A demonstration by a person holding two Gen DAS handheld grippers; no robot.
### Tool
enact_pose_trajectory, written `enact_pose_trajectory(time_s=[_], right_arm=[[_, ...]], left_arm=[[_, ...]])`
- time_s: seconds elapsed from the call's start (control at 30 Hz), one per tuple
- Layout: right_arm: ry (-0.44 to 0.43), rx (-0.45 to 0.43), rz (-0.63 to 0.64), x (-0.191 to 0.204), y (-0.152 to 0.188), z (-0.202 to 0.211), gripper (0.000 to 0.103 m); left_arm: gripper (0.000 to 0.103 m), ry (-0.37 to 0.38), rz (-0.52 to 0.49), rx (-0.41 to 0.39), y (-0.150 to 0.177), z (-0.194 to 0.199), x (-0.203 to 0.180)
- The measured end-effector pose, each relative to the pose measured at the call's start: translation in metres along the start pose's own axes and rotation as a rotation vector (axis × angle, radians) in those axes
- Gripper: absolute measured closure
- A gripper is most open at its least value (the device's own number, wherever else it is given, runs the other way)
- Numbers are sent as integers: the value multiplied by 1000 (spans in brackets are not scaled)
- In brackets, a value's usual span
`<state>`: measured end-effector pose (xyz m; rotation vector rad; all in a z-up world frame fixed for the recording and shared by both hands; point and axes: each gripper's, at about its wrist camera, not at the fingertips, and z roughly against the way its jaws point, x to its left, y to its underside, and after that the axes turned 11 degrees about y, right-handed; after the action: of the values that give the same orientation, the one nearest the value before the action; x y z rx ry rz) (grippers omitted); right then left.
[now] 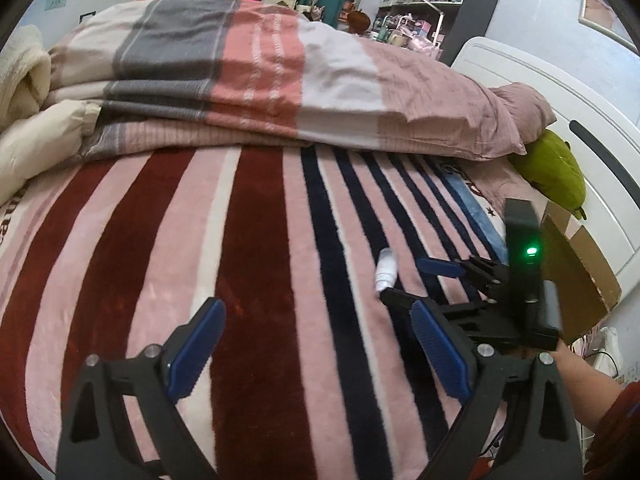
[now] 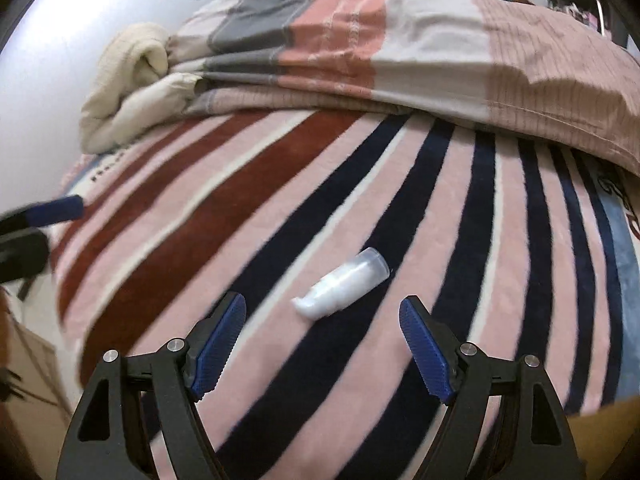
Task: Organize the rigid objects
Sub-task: 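Reach the right gripper to the white pump bottle and grasp it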
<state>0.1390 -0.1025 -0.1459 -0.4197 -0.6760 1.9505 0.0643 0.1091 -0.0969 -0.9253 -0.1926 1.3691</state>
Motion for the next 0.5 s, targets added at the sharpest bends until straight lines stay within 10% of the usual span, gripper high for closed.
enact_pose_trajectory(time_s=[0.5], right_arm=[[27,-46,171,9,0,-22,42]], left_arm=[[10,23,-5,22,0,-3,-11]])
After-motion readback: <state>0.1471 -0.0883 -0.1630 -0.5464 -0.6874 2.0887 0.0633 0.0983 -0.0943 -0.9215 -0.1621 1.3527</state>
